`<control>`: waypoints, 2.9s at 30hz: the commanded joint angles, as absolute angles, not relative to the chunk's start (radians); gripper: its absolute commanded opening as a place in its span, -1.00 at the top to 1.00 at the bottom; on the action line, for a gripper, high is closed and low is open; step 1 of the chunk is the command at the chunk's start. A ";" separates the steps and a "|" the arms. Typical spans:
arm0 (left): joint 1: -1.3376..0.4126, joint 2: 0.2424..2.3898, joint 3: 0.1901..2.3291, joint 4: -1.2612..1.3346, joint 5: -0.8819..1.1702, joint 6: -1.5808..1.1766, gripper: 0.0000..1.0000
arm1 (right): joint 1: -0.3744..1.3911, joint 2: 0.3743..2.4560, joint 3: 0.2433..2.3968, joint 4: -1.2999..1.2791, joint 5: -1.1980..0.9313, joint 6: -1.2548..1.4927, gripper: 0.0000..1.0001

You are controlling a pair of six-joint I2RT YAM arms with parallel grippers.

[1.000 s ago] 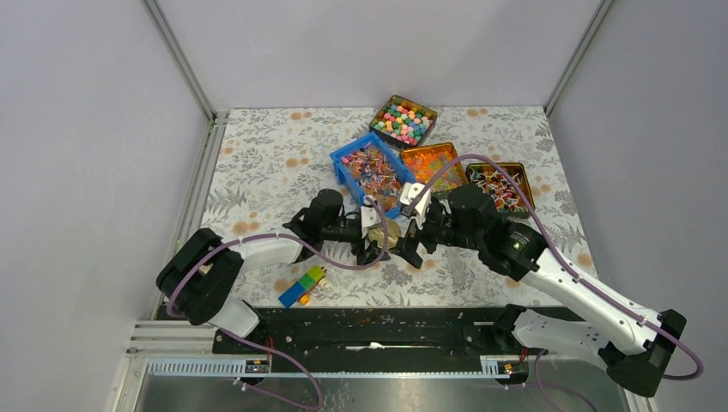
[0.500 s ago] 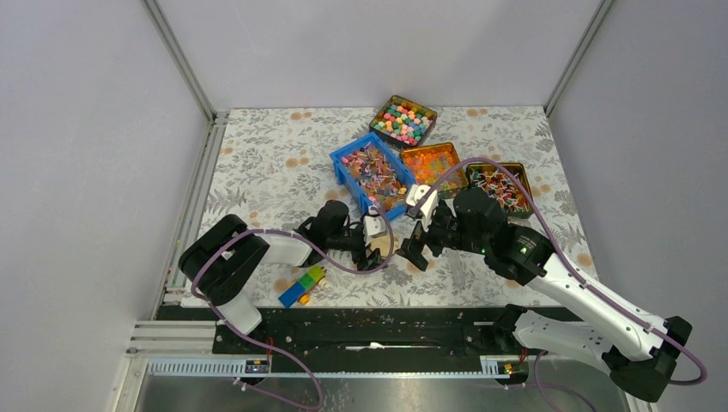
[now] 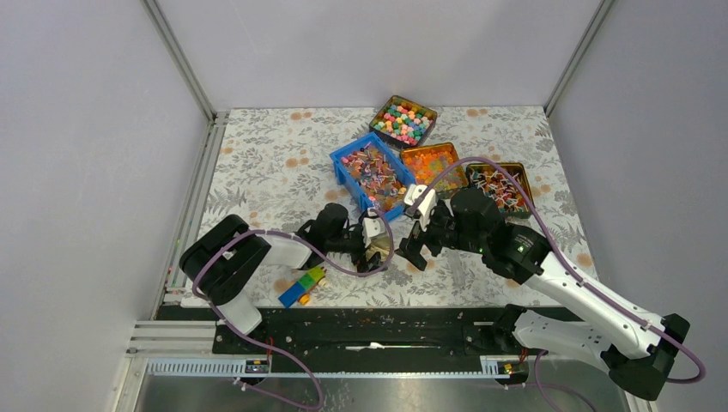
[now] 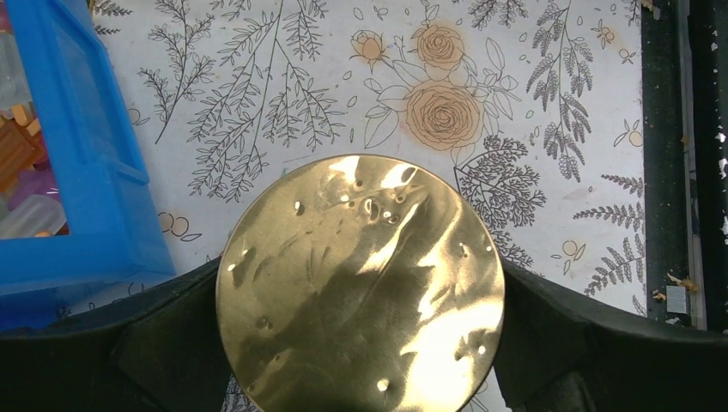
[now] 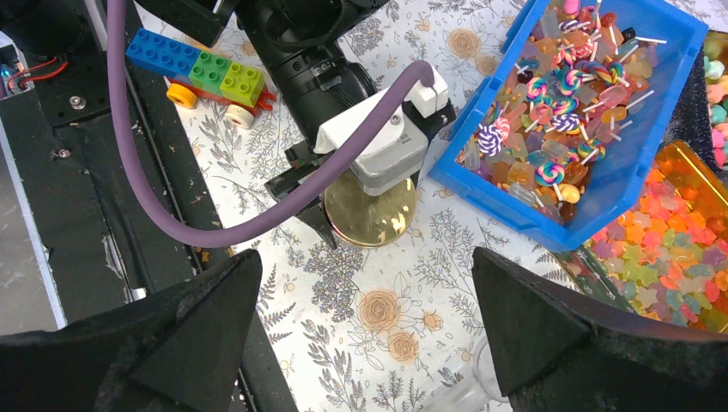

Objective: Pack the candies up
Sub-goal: Place the packing bottle at the center of the board, then reset both arms

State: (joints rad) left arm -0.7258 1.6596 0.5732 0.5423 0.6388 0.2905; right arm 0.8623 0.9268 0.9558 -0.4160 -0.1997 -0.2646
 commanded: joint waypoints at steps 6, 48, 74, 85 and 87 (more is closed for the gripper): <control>-0.730 1.570 0.535 0.554 0.653 0.326 -0.98 | 0.871 0.947 0.976 -0.409 -0.202 -0.274 -0.99; -0.047 0.984 0.340 0.763 0.445 -0.278 -0.98 | 0.266 0.919 0.648 -0.060 -0.369 0.077 -0.99; 0.063 1.247 0.271 0.936 0.194 -0.071 -0.98 | -0.041 1.164 0.342 0.629 -0.240 0.005 -0.97; 0.051 1.345 0.237 1.059 0.319 -0.008 -0.98 | -0.086 1.347 0.396 0.763 -0.321 0.007 -0.97; 0.031 1.345 0.235 1.068 0.280 0.020 -0.98 | -0.086 1.348 0.394 0.774 -0.323 0.008 -0.97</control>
State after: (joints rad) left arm 0.0547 1.3460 0.2165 0.9768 0.2584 -0.0357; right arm -0.0807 1.3464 0.3519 0.7109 -0.2935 0.0147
